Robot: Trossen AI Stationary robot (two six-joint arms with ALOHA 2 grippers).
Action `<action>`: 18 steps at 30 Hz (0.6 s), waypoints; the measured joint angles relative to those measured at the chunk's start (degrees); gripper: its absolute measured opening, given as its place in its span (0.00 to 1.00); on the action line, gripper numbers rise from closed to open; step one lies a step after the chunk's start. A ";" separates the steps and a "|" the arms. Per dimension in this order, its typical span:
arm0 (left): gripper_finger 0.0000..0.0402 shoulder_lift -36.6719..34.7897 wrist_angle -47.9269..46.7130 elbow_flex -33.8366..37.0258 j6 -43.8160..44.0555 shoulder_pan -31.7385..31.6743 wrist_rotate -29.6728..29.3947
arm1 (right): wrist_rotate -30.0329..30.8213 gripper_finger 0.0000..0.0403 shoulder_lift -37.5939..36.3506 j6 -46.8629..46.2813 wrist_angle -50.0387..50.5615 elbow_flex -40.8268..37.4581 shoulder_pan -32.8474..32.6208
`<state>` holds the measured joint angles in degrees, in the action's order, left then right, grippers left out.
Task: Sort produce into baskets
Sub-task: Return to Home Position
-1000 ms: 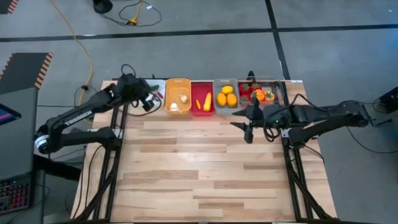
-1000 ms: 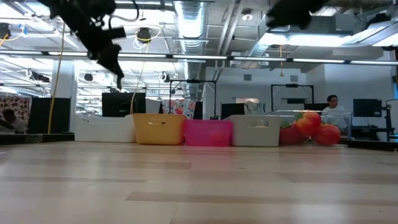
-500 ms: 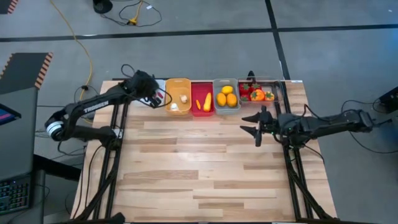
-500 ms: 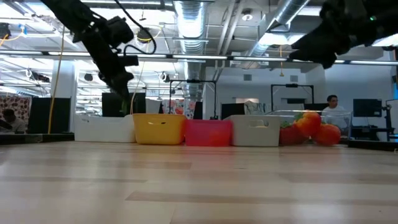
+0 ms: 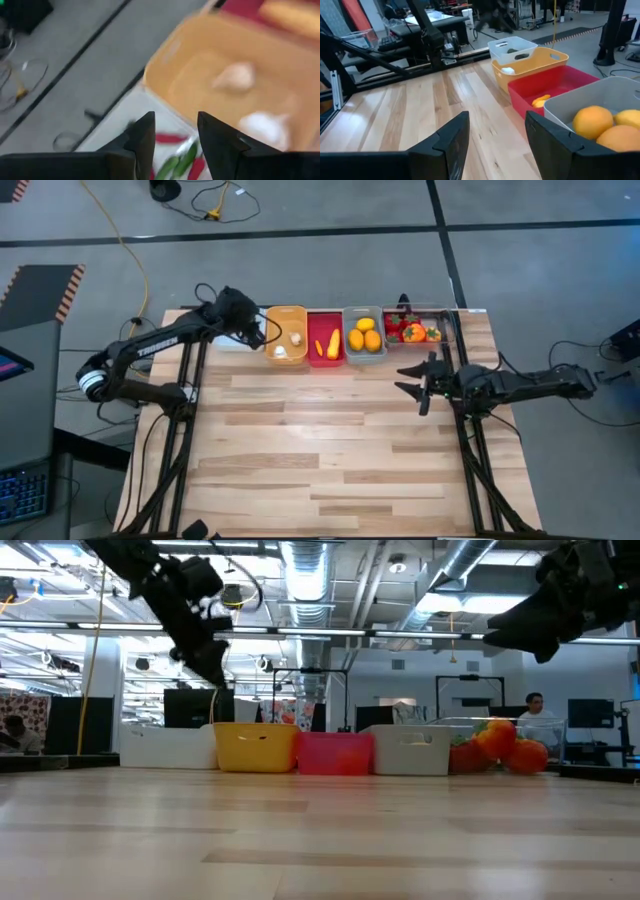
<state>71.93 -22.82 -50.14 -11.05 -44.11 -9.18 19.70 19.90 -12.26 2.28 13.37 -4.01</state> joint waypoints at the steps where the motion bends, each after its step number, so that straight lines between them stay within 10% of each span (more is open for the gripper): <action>1: 0.34 -1.01 -0.06 -0.58 -0.12 0.26 1.09 | 0.02 0.54 -1.02 -0.20 1.06 0.00 0.29; 18: 0.01 -36.41 -5.40 14.59 9.43 10.18 3.18 | 1.46 0.50 -5.73 3.42 7.83 -0.02 1.26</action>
<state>35.52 -28.22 -35.55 -1.62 -33.93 -6.00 21.16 14.17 -8.84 10.11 13.34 -2.76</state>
